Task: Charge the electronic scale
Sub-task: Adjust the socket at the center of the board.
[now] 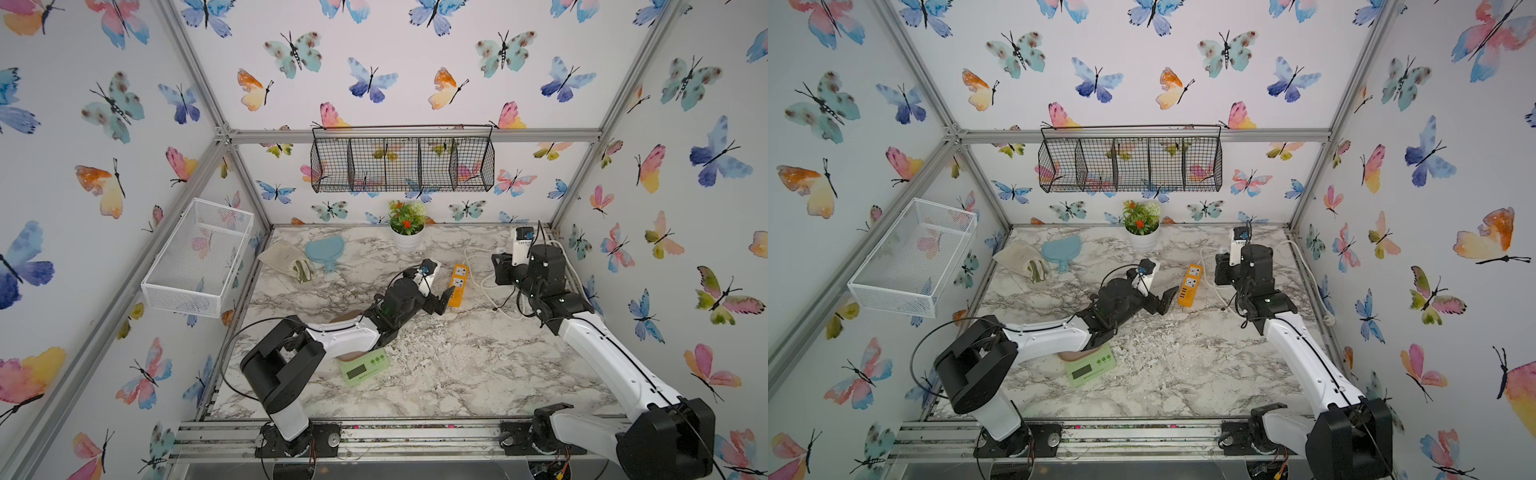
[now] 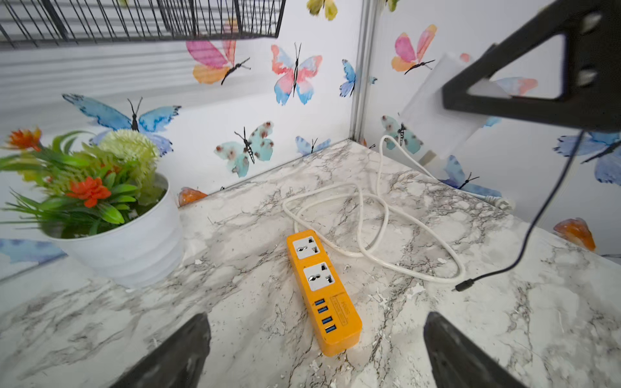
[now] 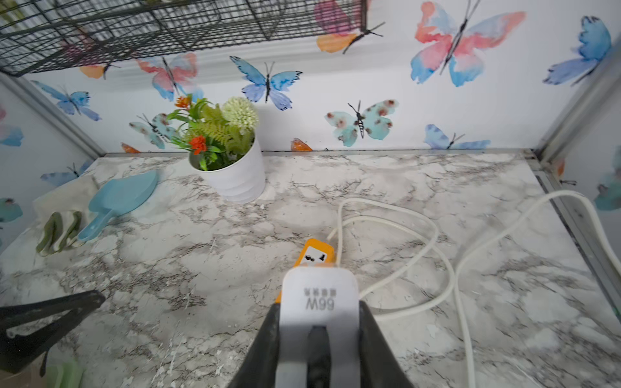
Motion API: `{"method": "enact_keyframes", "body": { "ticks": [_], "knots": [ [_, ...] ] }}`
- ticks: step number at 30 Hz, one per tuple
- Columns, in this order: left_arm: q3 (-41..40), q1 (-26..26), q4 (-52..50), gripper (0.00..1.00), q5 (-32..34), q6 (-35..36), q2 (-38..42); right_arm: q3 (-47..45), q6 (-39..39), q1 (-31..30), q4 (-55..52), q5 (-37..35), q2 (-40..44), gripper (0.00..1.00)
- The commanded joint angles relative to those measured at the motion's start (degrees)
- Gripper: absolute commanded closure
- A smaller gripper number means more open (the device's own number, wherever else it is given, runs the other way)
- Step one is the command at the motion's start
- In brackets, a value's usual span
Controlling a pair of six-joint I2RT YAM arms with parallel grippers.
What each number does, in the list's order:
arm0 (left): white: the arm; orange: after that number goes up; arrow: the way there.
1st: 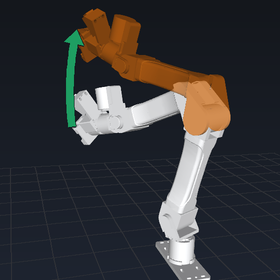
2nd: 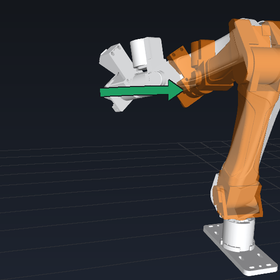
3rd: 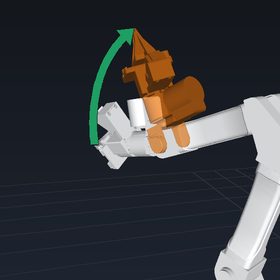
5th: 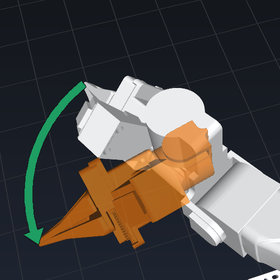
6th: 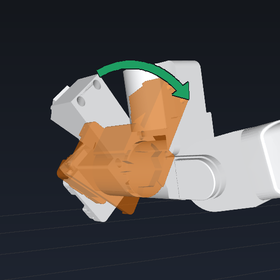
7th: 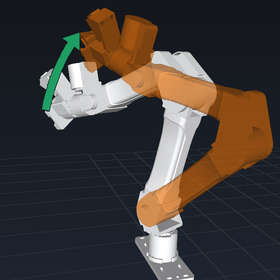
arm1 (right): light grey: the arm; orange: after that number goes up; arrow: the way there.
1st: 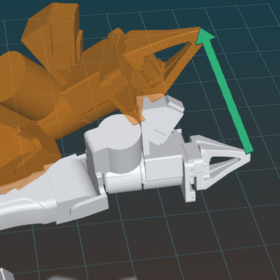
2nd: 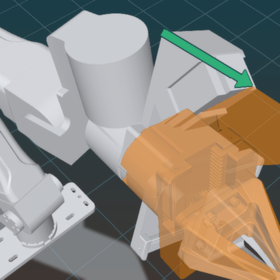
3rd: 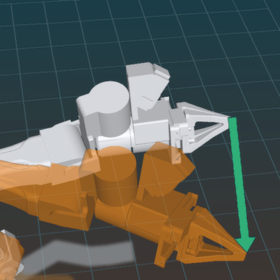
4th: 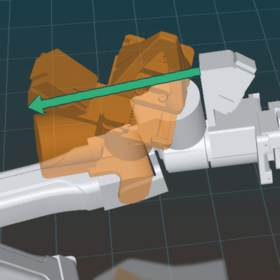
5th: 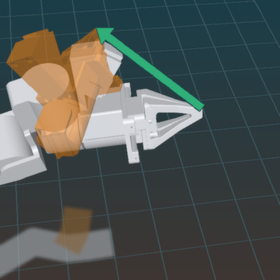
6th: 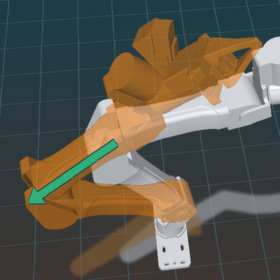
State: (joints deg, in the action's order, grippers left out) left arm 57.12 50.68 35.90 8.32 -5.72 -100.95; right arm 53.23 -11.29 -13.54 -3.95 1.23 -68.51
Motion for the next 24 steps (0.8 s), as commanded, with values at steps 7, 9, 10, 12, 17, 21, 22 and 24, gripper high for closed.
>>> {"method": "enact_keyframes", "body": {
  "ticks": [7, 9, 10, 12, 17, 21, 22, 24],
  "knots": [
    [20.93, 4.64, -18.65, 0.02, 9.56, -12.89, -18.17, 2.21, -4.2, 3.37, 0.64, 5.46, -1.98, 0.98],
    [24.72, 4.61, -22.32, 0.02, 9.95, -13.63, -21.34, 2.35, -4.26, 3.82, 0.27, 6.14, -2.07, 0.98],
    [26.02, 4.62, -23.24, 0.01, 9.79, -13.76, -22.53, 2.4, -4.27, 4.0, 0.06, 6.22, -2.07, 0.98],
    [28.66, 4.57, -25.7, 0.02, 10.02, -14.6, -25.02, 2.18, -4.49, 4.29, 0.03, 6.28, -1.93, 0.98],
    [32.39, 4.0, -29.1, 0.01, 10.42, -15.47, -28.98, 2.62, -4.71, 4.52, -0.5, 7.93, -2.28, 0.98],
    [33.13, 3.44, -29.47, 0.1, 8.99, -14.65, -30.22, 3.06, -4.58, 4.58, -0.86, 10.13, -2.92, 0.98],
    [33.18, 3.19, -29.53, 0.15, 7.98, -14.5, -30.36, 3.25, -4.49, 4.62, -0.97, 10.51, -3.1, 0.98],
    [32.86, 2.3, -29.92, 0.25, 5.12, -14.19, -30.54, 3.37, -4.19, 4.59, -1.33, 11.27, -3.34, 0.98]
  ]
}}
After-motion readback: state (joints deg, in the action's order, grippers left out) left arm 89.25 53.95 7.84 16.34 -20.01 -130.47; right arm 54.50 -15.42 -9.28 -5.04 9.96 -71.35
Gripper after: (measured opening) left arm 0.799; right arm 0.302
